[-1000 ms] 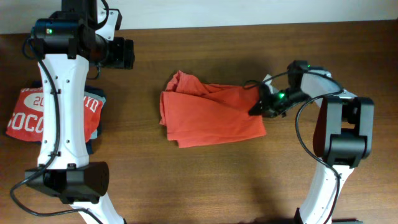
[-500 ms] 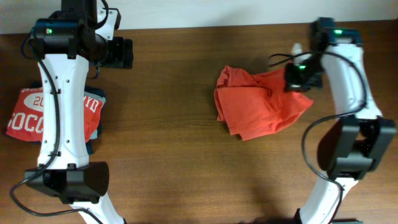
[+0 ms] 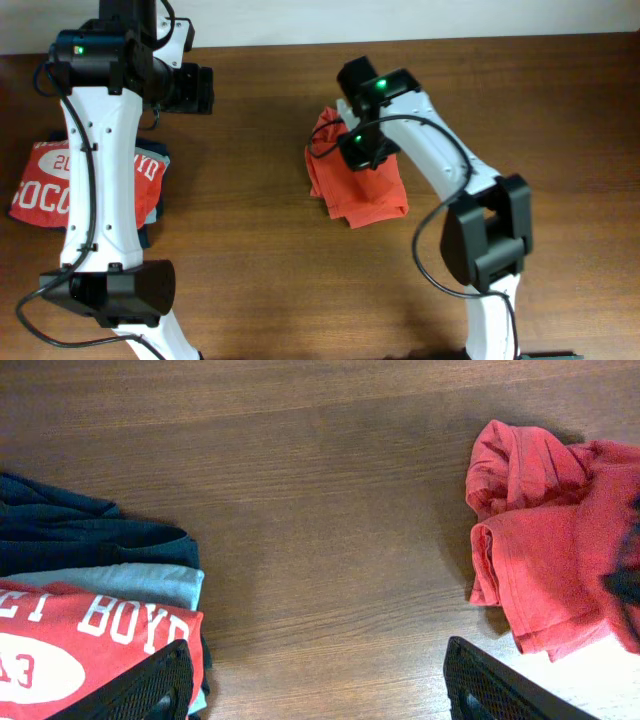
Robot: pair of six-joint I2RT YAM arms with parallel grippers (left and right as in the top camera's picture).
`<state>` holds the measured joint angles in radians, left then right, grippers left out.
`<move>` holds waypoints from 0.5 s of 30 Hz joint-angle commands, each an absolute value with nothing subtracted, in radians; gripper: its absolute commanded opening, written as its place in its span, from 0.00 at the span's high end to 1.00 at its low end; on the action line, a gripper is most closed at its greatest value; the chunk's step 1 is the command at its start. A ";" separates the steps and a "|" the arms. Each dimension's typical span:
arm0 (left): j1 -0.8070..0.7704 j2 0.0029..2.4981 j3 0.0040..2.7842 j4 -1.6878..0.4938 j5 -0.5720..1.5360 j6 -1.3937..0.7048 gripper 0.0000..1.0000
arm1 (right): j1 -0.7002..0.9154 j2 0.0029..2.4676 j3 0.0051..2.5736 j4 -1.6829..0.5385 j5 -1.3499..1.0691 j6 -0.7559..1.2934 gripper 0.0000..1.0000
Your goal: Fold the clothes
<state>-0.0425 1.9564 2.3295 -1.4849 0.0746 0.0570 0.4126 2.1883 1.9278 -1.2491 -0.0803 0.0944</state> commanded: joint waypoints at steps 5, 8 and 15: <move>-0.036 1.949 2.338 -1.492 0.072 0.069 0.20 | 0.415 2.252 1.926 -1.219 -0.069 0.148 0.90; -0.036 1.949 2.338 -1.491 0.072 0.069 0.20 | 0.420 2.252 1.926 -1.188 -0.152 0.148 0.86; -0.036 1.949 2.338 -1.489 0.071 0.069 0.20 | 0.432 2.250 1.939 -1.168 -0.410 0.147 0.63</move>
